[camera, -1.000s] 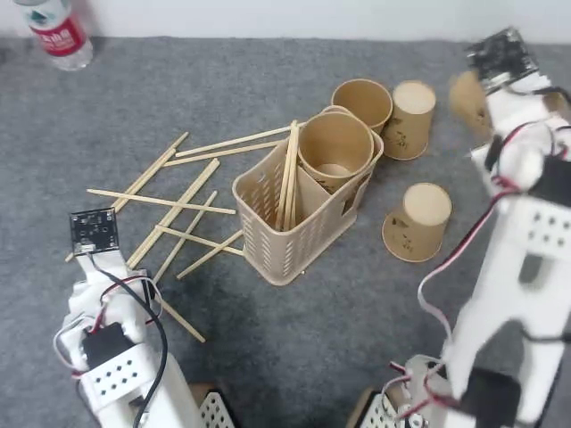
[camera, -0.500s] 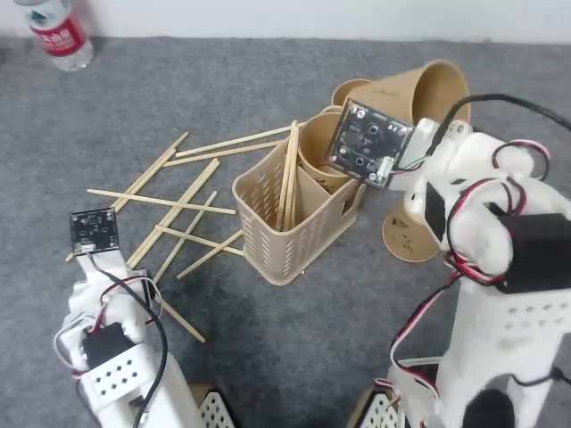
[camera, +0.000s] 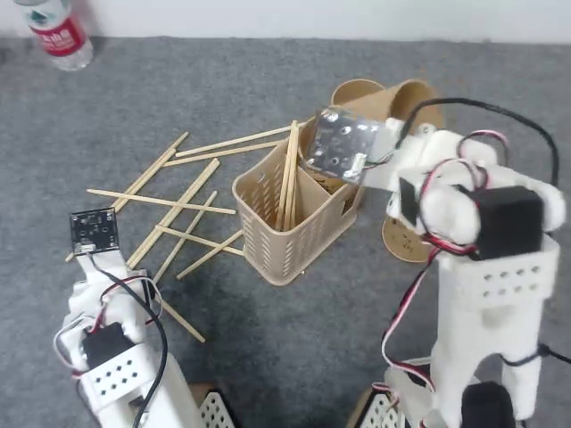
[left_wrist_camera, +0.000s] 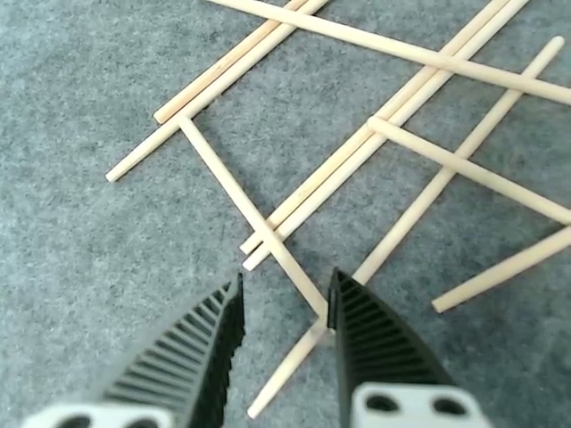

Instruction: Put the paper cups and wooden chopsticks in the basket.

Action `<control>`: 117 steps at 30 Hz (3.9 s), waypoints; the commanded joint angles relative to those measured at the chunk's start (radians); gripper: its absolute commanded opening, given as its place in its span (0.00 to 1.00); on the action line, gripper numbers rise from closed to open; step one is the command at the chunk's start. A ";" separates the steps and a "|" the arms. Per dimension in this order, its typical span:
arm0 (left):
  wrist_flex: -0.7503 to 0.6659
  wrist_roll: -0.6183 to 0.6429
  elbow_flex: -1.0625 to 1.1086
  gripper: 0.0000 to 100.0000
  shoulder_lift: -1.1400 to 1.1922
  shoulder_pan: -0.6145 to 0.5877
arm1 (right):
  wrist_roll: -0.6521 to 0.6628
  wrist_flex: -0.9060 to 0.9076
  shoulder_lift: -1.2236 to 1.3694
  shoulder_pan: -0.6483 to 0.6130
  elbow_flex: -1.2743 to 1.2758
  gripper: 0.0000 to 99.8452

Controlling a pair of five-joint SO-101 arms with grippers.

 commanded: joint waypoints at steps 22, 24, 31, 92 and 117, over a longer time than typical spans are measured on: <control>-0.018 0.009 -0.005 0.15 -0.012 -0.003 | -0.287 -0.153 -0.001 -0.074 0.020 0.19; -0.018 0.009 -0.005 0.15 -0.012 -0.003 | -0.288 -0.154 -0.005 -0.031 0.025 0.18; -0.017 0.009 -0.005 0.15 -0.012 -0.003 | -0.480 -0.305 0.016 -0.053 0.170 0.09; -0.015 0.009 -0.005 0.15 -0.012 -0.003 | -0.133 -0.570 -0.199 0.754 0.784 0.06; -0.015 0.009 -0.005 0.15 -0.012 -0.003 | -0.549 -0.602 0.041 0.444 0.858 0.22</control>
